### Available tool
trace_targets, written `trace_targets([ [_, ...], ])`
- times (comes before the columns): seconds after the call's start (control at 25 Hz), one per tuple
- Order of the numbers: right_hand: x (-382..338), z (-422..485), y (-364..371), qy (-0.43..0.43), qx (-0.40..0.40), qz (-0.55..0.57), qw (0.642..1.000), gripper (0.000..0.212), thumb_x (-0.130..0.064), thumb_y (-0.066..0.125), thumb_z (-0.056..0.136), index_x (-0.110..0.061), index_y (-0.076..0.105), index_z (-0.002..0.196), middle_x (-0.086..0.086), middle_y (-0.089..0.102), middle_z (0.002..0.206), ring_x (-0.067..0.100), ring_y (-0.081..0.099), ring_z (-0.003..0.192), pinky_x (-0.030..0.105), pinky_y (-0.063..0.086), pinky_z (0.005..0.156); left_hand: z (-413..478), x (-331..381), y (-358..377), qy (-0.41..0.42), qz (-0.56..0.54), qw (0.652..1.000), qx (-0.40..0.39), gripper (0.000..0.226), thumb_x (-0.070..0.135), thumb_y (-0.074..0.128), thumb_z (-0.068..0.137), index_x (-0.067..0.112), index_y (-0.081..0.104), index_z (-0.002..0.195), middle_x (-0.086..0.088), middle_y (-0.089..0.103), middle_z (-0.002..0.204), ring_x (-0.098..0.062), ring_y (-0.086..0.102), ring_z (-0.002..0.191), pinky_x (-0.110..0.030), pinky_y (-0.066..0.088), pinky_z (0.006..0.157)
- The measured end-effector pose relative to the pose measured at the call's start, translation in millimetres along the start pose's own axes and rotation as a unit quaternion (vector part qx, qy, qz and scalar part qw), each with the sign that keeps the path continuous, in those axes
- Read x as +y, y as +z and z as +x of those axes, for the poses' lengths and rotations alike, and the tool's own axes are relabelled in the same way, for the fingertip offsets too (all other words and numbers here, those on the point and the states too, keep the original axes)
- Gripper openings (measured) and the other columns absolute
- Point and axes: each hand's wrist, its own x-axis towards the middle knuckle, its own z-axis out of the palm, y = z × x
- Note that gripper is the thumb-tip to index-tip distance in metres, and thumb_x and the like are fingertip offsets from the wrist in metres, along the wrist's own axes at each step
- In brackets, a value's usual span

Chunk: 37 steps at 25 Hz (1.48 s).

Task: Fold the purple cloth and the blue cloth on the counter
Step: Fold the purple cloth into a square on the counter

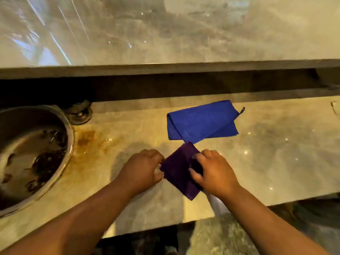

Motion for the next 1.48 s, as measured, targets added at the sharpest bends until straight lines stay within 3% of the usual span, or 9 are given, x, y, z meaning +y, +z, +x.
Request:
trace_targets([
  [0.12,-2,-13,29,-0.025,-0.048,-0.011,0.998,0.058,-0.069,0.059,0.08,-0.023,0.07,0.113,0.003,0.065,0.104,0.029,0.06,0.094,0.043,0.053,0.077,10,6,28,0.063,0.059,0.996,-0.031,0.046,0.051,0.063,0.079,0.028,0.069,0.118,0.002,0.069,0.12,-0.025,0.064,0.103,-0.041,0.055,0.08],
  [0.24,-12,-20,38,-0.01,-0.071,-0.032,0.997,0.068,-0.076,0.065,0.07,-0.024,0.066,0.113,0.004,0.059,0.104,0.03,0.055,0.094,0.045,0.052,0.078,16,10,37,0.067,0.092,0.992,-0.056,0.051,0.057,0.067,0.076,0.029,0.069,0.119,-0.003,0.068,0.119,-0.029,0.063,0.1,-0.042,0.054,0.078],
  [0.52,-14,-22,40,-0.017,-0.049,-0.048,0.997,0.028,-0.044,0.066,0.087,-0.026,0.076,0.107,0.005,0.063,0.099,0.029,0.058,0.086,0.039,0.051,0.066,23,22,28,0.066,0.125,0.989,-0.041,0.04,0.056,0.056,0.092,0.026,0.066,0.118,-0.004,0.062,0.118,-0.028,0.055,0.11,-0.043,0.043,0.087],
  [0.84,-34,-29,39,-0.031,-0.068,-0.075,0.994,0.035,-0.051,0.075,0.079,-0.022,0.07,0.097,0.004,0.063,0.091,0.028,0.056,0.075,0.038,0.048,0.058,16,24,23,0.078,0.142,0.986,-0.044,0.02,0.022,0.052,0.095,0.02,0.066,0.11,-0.005,0.063,0.108,-0.03,0.06,0.099,-0.042,0.043,0.081],
  [0.96,-36,-31,42,-0.039,-0.047,-0.072,0.996,0.02,-0.038,0.075,0.082,-0.023,0.069,0.093,0.005,0.062,0.09,0.029,0.052,0.072,0.035,0.039,0.057,16,24,26,0.063,0.138,0.988,-0.037,0.019,0.025,0.052,0.097,0.019,0.067,0.108,-0.005,0.064,0.108,-0.029,0.062,0.097,-0.04,0.039,0.075],
  [1.16,-26,-25,43,-0.047,-0.044,-0.021,0.998,0.009,-0.029,0.069,0.086,-0.022,0.071,0.09,0.003,0.06,0.09,0.028,0.054,0.075,0.039,0.05,0.06,12,22,23,0.03,0.076,0.995,-0.056,0.033,0.047,0.059,0.093,0.027,0.072,0.116,-0.001,0.065,0.112,-0.025,0.06,0.101,-0.037,0.038,0.074],
  [1.36,-31,-35,45,0.004,-0.057,-0.076,0.995,0.023,-0.02,0.075,0.069,-0.013,0.068,0.089,0.009,0.063,0.086,0.031,0.057,0.072,0.034,0.038,0.054,15,27,22,0.07,0.15,0.983,-0.074,0.027,0.035,0.059,0.094,0.021,0.067,0.115,-0.003,0.064,0.111,-0.027,0.059,0.1,-0.037,0.036,0.074],
  [1.48,-28,-36,48,0.014,-0.044,-0.076,0.996,0.017,-0.018,0.076,0.067,-0.012,0.07,0.082,0.01,0.062,0.082,0.032,0.057,0.071,0.033,0.034,0.054,18,29,24,0.098,0.172,0.978,-0.065,0.019,0.022,0.055,0.097,0.021,0.067,0.111,-0.003,0.065,0.107,-0.026,0.059,0.096,-0.037,0.034,0.071],
])
